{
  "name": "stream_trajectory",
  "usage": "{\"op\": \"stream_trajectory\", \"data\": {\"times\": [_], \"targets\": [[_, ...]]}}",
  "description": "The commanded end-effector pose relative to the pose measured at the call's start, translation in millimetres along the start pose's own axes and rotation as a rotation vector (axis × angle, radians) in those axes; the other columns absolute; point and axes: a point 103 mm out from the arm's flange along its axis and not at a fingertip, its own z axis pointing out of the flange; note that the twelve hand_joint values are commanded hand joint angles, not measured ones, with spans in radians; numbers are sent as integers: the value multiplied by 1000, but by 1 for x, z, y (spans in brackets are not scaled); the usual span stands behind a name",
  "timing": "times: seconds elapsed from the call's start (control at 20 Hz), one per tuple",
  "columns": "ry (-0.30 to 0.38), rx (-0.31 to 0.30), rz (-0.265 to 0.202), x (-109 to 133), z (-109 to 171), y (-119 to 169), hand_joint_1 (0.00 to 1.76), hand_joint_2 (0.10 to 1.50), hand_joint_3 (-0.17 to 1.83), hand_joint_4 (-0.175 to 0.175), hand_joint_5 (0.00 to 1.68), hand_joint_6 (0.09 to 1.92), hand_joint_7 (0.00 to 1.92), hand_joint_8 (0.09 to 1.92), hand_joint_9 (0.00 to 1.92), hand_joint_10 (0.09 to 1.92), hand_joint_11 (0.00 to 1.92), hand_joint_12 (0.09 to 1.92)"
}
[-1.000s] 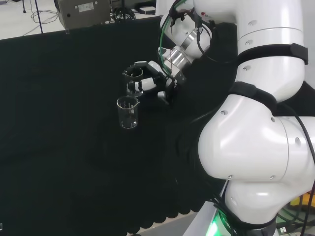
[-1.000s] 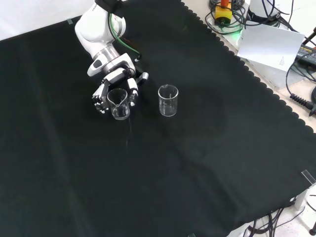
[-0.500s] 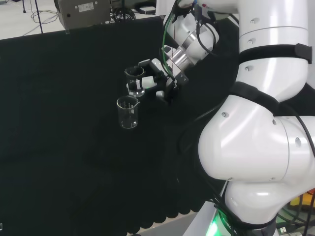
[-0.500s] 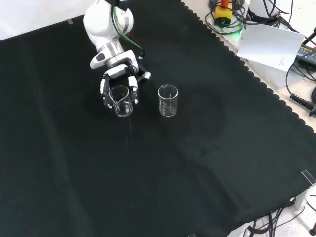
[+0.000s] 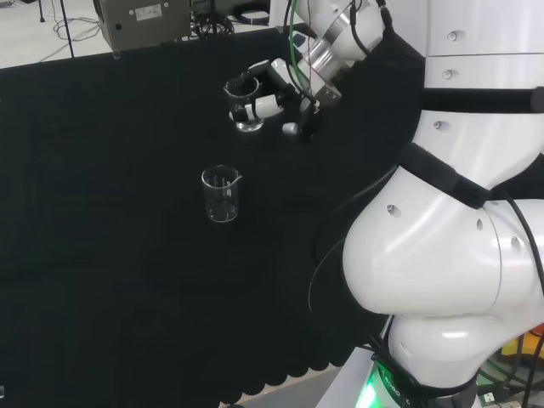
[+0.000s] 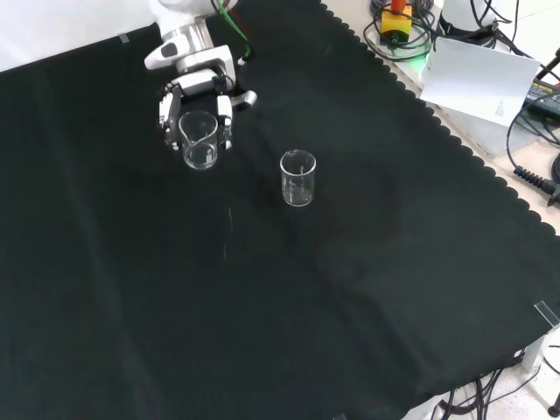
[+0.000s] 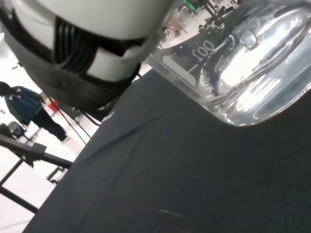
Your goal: Pick up the beaker on the right.
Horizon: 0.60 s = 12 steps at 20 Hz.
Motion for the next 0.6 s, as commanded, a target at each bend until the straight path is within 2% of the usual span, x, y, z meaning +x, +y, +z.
{"op": "stream_trajectory", "data": {"times": [0.05,0.2,0.6], "targets": [[-115,104,-12,19,-35,-37,1437,670,506,-175,1387,358,1349,492,1613,87,1341,640],[-136,151,-4,29,-44,-53,1434,660,525,-175,1392,354,1349,496,1613,87,1358,635],[-149,220,22,60,-53,-95,1434,652,538,-175,1392,360,1357,476,1618,87,1368,628]]}}
